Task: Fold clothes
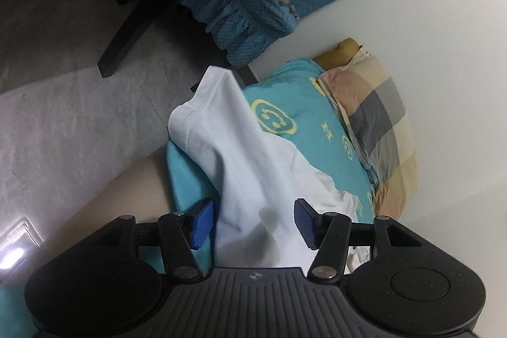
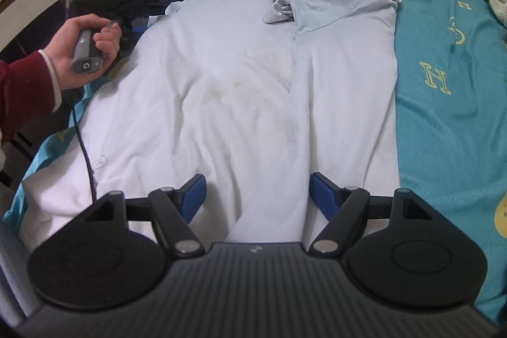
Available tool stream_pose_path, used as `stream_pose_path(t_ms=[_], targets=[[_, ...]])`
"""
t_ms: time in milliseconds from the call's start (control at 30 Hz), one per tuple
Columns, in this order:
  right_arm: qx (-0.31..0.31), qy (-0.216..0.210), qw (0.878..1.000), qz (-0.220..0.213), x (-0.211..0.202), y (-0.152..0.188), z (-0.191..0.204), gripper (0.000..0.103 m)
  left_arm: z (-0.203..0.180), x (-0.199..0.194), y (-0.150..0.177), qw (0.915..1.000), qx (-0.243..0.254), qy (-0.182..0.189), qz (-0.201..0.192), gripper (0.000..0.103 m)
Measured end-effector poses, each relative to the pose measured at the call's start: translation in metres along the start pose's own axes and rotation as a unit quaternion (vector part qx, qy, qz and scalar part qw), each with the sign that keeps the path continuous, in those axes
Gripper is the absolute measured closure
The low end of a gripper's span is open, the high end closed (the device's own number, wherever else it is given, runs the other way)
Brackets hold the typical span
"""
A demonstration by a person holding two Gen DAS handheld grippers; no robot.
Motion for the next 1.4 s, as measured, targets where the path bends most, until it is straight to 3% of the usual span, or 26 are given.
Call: stream_pose_path(t_ms=[267,367,400,567,667,833,1000,1167,1200,1267,1333,1400], targets=[[-0.004,0.003,1.0,-0.012,0.006,-0.005,0.003,0.027,0.01,0.025,-0.023,0.9995,0.018,0.008,-0.025,0.051],[-0.008,0.005,1.0,-0.015,0.008,-0.006,0.005,0.026,0.002,0.034,-0.029,0.9983,0.049,0.007,-0.029,0.079],[-0.008,0.006,1.0,-0.015,0.008,-0.006,0.005,0.026,-0.002,0.036,-0.03,0.9976,0.061,0.006,-0.032,0.098],[-0.003,0.01,1.0,-0.011,0.009,-0.009,0.006,0.026,-0.052,0.032,-0.028,0.9856,0.161,0.003,-0.051,0.099],[0.016,0.006,1.0,-0.005,0.008,-0.012,0.002,0.026,-0.098,0.025,-0.017,0.9703,0.235,0.009,-0.058,0.099],[0.052,-0.003,0.999,0.0,0.005,-0.016,-0.005,0.028,-0.178,0.022,0.025,0.9342,0.352,0.027,-0.052,0.099],[0.075,0.005,0.997,-0.008,-0.004,-0.021,-0.017,0.028,-0.234,0.055,0.11,0.9017,0.431,0.039,0.006,0.098],[0.097,0.003,0.995,-0.017,-0.013,-0.026,-0.029,0.028,-0.234,0.112,0.202,0.8647,0.491,0.014,0.105,0.097],[0.104,0.0,0.994,-0.018,-0.015,-0.027,-0.031,0.028,-0.23,0.122,0.217,0.8589,0.498,0.006,0.121,0.095],[0.116,-0.003,0.993,-0.022,-0.016,-0.029,-0.036,0.028,-0.221,0.14,0.245,0.8482,0.508,-0.007,0.151,0.081],[0.127,-0.006,0.992,-0.026,-0.016,-0.032,-0.041,0.028,-0.215,0.146,0.258,0.8498,0.501,-0.003,0.165,0.055],[0.138,-0.008,0.99,-0.03,-0.015,-0.034,-0.047,0.028,-0.21,0.139,0.267,0.8483,0.501,0.005,0.173,0.05]])
Point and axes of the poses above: each gripper's, at about its wrist camera, not at the fingertips, and x roughly the way its jaws point, z to its left, y to its underside, the point moved 10 cm from there along x, roughly the way its jaws point, and after that the axes turned 13 degrees about y, right-handed, at the moved point
